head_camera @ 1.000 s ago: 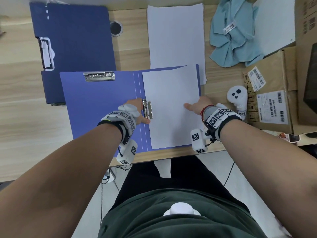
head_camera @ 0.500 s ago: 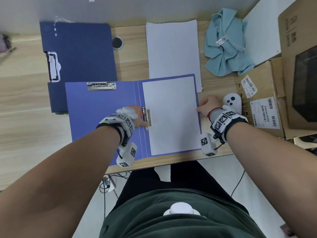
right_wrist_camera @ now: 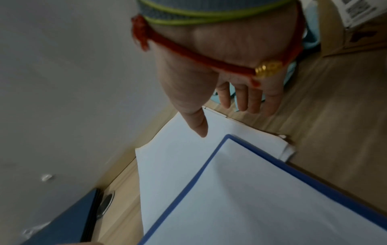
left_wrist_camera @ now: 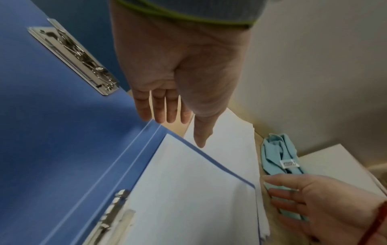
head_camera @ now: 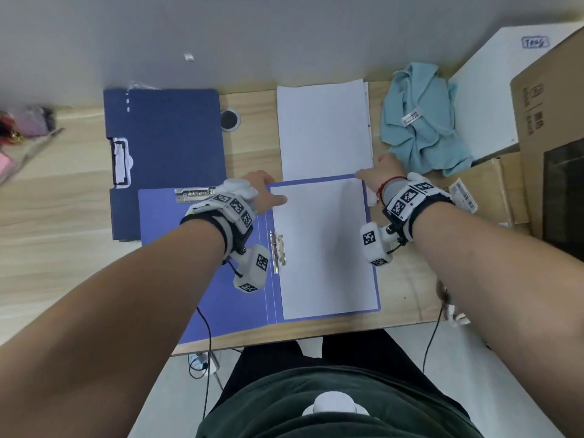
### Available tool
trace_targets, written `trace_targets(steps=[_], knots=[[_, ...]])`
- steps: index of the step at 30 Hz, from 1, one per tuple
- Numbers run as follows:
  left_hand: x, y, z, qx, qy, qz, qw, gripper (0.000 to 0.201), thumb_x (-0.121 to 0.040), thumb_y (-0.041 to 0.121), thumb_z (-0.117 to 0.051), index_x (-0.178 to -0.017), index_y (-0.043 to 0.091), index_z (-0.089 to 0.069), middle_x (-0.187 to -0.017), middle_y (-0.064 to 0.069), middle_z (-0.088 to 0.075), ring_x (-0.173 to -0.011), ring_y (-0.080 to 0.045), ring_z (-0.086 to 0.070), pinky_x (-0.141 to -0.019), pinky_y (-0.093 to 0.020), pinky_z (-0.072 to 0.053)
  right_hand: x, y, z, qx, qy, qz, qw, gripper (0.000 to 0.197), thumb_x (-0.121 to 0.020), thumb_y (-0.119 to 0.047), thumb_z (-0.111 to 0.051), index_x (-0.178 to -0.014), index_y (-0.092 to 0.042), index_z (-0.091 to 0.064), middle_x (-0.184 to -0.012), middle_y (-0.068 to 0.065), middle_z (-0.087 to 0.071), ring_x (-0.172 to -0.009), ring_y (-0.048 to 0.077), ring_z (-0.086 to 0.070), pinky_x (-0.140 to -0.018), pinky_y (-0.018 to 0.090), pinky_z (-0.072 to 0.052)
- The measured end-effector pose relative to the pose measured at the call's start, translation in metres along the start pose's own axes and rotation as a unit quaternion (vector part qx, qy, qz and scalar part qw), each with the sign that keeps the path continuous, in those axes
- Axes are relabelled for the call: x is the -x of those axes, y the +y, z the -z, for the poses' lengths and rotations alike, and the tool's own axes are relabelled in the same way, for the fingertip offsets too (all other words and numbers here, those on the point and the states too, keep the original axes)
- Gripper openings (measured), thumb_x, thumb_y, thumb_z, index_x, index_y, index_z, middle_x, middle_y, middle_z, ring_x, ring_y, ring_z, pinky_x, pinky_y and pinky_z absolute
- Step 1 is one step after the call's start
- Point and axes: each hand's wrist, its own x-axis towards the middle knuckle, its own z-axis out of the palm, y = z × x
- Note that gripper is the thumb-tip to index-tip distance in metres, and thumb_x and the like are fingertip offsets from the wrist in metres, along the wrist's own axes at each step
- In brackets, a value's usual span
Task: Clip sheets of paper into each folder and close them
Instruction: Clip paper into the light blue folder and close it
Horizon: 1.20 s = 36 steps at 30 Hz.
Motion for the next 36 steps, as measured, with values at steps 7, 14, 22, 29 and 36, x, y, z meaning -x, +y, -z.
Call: trace_targets(steps=[7,14,22,29,36], knots=[[-0.035,0.032,0.008,0.097,-0.015,0.051,0.994,0.109,-0.063,0.069,-0.074,-0.149,0.017,-0.031,-0.143,-0.006,-0.049,-0.125,-0.030,-0.052,-0.103,-0.046,-0.045,-0.026,-0.020,0.003,-0.053,-0.014,-0.004,0.998,0.058,-0.079,-0.028,-0.072,-0.126,0.001,-0.053,-0.121,0.014,-0.061,-0.108,0.031,-0.061,-0.077,0.030,-0.045],[-0.051,0.043,0.009,0.160,-0.017,0.073,0.984,0.112,-0.060,0.064,-0.077,-0.146,0.011,-0.028,-0.137,-0.009,-0.052,-0.121,-0.033,-0.053,-0.102,-0.050,-0.045,-0.035,-0.035,0.000,-0.053,-0.043,-0.003,0.998,0.058,-0.078,-0.030,-0.074,-0.124,0.001,-0.058,-0.119,0.014,-0.064,-0.107,0.031,-0.062,-0.088,0.035,-0.051],[-0.068,0.029,0.009,0.241,-0.024,0.087,0.966,0.114,-0.051,0.058,-0.083,-0.146,0.017,-0.035,-0.137,-0.008,-0.054,-0.119,-0.033,-0.058,-0.098,-0.050,-0.051,-0.038,-0.038,-0.006,-0.067,-0.099,0.016,0.993,0.038,-0.084,-0.015,-0.072,-0.119,-0.006,-0.060,-0.106,0.002,-0.057,-0.099,0.021,-0.055,-0.080,0.025,-0.041],[-0.061,0.021,0.030,0.266,0.045,0.108,0.957,0.126,-0.042,0.066,-0.084,-0.142,0.011,-0.031,-0.132,-0.007,-0.052,-0.117,-0.030,-0.053,-0.100,-0.050,-0.048,-0.019,-0.070,0.013,-0.212,-0.090,0.111,0.967,0.026,-0.076,-0.005,-0.067,-0.097,-0.019,-0.072,-0.097,0.005,-0.072,-0.086,0.023,-0.067,-0.083,0.034,-0.055],[-0.035,0.021,0.081,0.410,0.135,0.073,0.899,0.089,-0.049,0.045,-0.088,-0.123,0.004,-0.060,-0.119,-0.013,-0.067,-0.105,-0.029,-0.067,-0.097,-0.047,-0.053,0.012,-0.117,0.044,-0.340,-0.102,0.226,0.907,0.022,-0.058,-0.002,-0.066,-0.073,-0.017,-0.073,-0.086,0.005,-0.072,-0.082,0.020,-0.065,-0.081,0.034,-0.052]])
